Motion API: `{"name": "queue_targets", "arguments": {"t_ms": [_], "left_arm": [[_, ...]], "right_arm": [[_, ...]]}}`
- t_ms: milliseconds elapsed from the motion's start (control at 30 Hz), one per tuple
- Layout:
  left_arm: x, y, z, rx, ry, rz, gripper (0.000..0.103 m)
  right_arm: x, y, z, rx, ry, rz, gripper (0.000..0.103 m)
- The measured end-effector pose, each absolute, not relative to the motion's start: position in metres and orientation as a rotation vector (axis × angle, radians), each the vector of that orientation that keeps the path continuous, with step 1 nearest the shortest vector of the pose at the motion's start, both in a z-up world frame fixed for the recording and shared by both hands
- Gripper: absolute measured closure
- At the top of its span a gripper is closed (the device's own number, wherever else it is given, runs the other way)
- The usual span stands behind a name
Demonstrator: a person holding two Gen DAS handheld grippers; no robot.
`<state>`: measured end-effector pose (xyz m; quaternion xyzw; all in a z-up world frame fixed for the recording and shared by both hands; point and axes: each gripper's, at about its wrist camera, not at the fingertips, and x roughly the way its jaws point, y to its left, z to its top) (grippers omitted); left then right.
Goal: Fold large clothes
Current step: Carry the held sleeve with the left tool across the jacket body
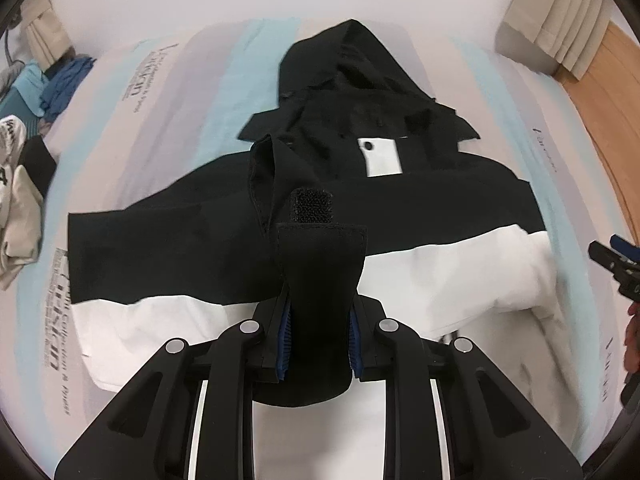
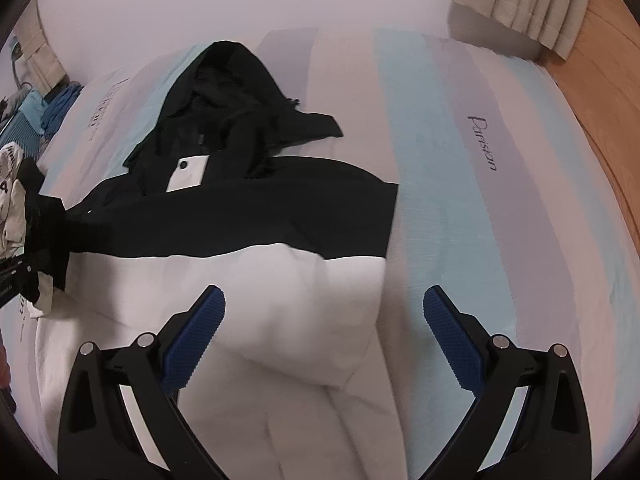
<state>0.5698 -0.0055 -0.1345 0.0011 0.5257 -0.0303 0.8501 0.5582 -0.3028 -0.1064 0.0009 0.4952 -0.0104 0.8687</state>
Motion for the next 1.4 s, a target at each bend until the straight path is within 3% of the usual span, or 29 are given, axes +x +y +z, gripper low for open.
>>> {"name": "queue_targets", "arguments": {"t_ms": [800, 1400], "left_arm": [[0.590, -0.201, -0.142, -0.003, 1.109, -0.203, 0.082], [0.619, -0.293, -0.191, 0.099, 1.172, -0.303, 0.082]], "right_arm": [[0.557, -0.409, -0.122, 0.047, 1.068, -0.011, 0.007], [0.538, -0.462, -0.144, 0.131, 1.095, -0.069, 0.007]]}}
